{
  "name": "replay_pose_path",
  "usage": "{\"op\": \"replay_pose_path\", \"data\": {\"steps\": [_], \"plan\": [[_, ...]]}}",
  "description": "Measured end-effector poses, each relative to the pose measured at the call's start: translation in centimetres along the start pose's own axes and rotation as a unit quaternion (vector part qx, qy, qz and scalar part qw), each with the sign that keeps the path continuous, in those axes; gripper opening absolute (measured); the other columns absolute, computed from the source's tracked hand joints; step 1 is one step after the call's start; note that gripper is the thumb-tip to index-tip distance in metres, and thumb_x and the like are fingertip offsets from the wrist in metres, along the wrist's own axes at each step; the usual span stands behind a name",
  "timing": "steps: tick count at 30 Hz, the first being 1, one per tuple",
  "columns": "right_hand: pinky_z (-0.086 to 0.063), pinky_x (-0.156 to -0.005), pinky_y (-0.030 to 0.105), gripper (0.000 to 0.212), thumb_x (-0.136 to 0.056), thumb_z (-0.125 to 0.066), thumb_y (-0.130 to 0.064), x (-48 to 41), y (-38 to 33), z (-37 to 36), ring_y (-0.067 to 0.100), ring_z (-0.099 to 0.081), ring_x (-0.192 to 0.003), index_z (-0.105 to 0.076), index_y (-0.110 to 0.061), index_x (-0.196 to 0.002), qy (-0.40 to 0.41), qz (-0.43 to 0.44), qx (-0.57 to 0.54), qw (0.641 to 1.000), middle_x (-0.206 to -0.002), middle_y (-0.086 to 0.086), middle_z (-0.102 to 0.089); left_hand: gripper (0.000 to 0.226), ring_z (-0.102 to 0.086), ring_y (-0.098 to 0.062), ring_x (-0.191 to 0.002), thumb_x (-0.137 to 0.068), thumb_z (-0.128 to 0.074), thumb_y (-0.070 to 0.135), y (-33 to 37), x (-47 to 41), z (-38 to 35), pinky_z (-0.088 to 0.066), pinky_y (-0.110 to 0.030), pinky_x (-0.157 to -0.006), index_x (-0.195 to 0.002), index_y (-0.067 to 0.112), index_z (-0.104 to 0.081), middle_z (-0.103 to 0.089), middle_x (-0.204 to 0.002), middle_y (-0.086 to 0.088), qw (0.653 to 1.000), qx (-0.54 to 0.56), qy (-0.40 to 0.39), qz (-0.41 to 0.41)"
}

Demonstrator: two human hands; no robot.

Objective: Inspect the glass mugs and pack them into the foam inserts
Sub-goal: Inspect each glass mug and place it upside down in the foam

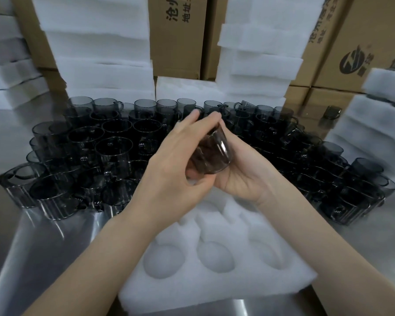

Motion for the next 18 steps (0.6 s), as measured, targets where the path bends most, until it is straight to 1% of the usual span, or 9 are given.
{"op": "replay_pose_path", "data": {"steps": [2, 4, 6, 9, 11, 12, 13, 15, 18], "plan": [[-0.057, -0.084, 0.043, 0.057, -0.094, -0.044, -0.05, 0.1, 0.0, -0.1, 0.033, -0.067, -0.1, -0.052, -0.009, -0.131, -0.042, -0.009, -0.01, 0.999, -0.118, 0.019, -0.065, 0.083, -0.038, -0.015, -0.14, -0.069, -0.071, -0.006, -0.5, -0.1, 0.5, -0.031, -0.032, -0.116, -0.142, 0.023, -0.044, -0.049, -0.139, 0.01, 0.999, -0.013, 0.031, 0.036], [-0.057, -0.082, 0.043, 0.056, -0.09, -0.05, -0.051, 0.2, -0.1, -0.1, 0.034, -0.068, -0.097, -0.056, -0.012, -0.129, -0.044, 0.001, 0.027, 0.999, -0.12, 0.02, -0.065, 0.083, -0.043, -0.01, -0.131, -0.067, -0.071, -0.006, -1.0, -0.1, 0.8, -0.029, -0.016, -0.111, -0.14, 0.026, -0.046, -0.048, -0.129, 0.021, 0.996, -0.042, 0.053, 0.066], [-0.058, -0.079, 0.044, 0.051, -0.089, -0.054, -0.05, 0.1, -0.1, 0.2, 0.032, -0.069, -0.094, -0.06, -0.016, -0.126, 0.002, 0.049, 0.097, 0.994, -0.118, 0.019, -0.066, 0.08, -0.041, -0.005, -0.126, -0.07, -0.074, 0.0, -1.2, 0.0, 0.7, -0.024, -0.005, -0.105, -0.14, 0.027, -0.045, -0.046, -0.125, 0.025, 0.994, -0.058, 0.047, 0.083], [-0.056, -0.084, 0.045, 0.041, -0.087, -0.059, -0.045, 0.0, -0.6, 0.5, 0.025, -0.066, -0.11, -0.063, -0.03, -0.125, 0.075, 0.155, 0.201, 0.964, -0.122, 0.006, -0.068, 0.076, -0.045, 0.006, -0.119, -0.07, -0.081, 0.014, -1.2, -0.2, 0.4, -0.026, -0.001, -0.099, -0.137, 0.026, -0.047, -0.05, -0.125, 0.021, 0.994, -0.042, 0.037, 0.095], [-0.054, -0.091, 0.046, 0.049, -0.09, -0.05, -0.051, -0.1, -0.6, 0.4, 0.025, -0.062, -0.118, -0.058, -0.027, -0.133, 0.08, 0.152, 0.19, 0.967, -0.128, 0.005, -0.065, 0.07, -0.048, 0.014, -0.109, -0.07, -0.081, 0.014, -1.3, -0.2, 0.4, -0.028, 0.002, -0.092, -0.132, 0.028, -0.051, -0.053, -0.116, 0.026, 0.992, -0.025, 0.048, 0.112], [-0.054, -0.092, 0.044, 0.052, -0.093, -0.042, -0.055, -0.2, -0.6, 0.3, 0.024, -0.061, -0.12, -0.057, -0.027, -0.134, 0.083, 0.139, 0.179, 0.97, -0.13, 0.004, -0.064, 0.068, -0.05, 0.013, -0.107, -0.071, -0.08, 0.014, -1.3, -0.3, 0.5, -0.029, 0.003, -0.091, -0.133, 0.026, -0.052, -0.054, -0.114, 0.027, 0.99, -0.025, 0.06, 0.123], [-0.055, -0.092, 0.042, 0.052, -0.095, -0.036, -0.056, -0.3, -0.7, 0.2, 0.021, -0.061, -0.12, -0.058, -0.028, -0.132, 0.086, 0.131, 0.17, 0.973, -0.13, 0.001, -0.064, 0.068, -0.052, 0.011, -0.106, -0.072, -0.079, 0.013, -1.4, -0.2, 0.6, -0.029, 0.004, -0.091, -0.134, 0.024, -0.053, -0.055, -0.113, 0.026, 0.989, -0.028, 0.07, 0.131], [-0.056, -0.089, 0.04, 0.041, -0.099, -0.039, -0.048, -0.1, -0.9, 0.3, 0.02, -0.062, -0.117, -0.06, -0.028, -0.128, 0.083, 0.137, 0.156, 0.975, -0.128, 0.001, -0.066, 0.066, -0.054, 0.006, -0.109, -0.072, -0.077, 0.009, -1.2, -0.2, 0.7, -0.034, 0.0, -0.093, -0.133, 0.022, -0.055, -0.058, -0.114, 0.023, 0.988, -0.021, 0.078, 0.128], [-0.056, -0.086, 0.041, 0.034, -0.1, -0.052, -0.028, 0.0, -0.9, 0.3, 0.028, -0.06, -0.11, -0.059, -0.018, -0.132, 0.083, 0.115, 0.143, 0.98, -0.131, 0.015, -0.061, 0.068, -0.057, -0.004, -0.119, -0.072, -0.075, 0.0, -0.9, -0.2, 0.7, -0.042, -0.019, -0.103, -0.134, 0.018, -0.056, -0.063, -0.126, 0.008, 0.991, 0.001, 0.071, 0.115]]}}
Point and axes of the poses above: each hand's wrist, its own x-axis away from the middle knuckle, its own z-axis out of the back of the hand, y = z × x, the point moved 5 cm from there along -x, towards the middle knuckle
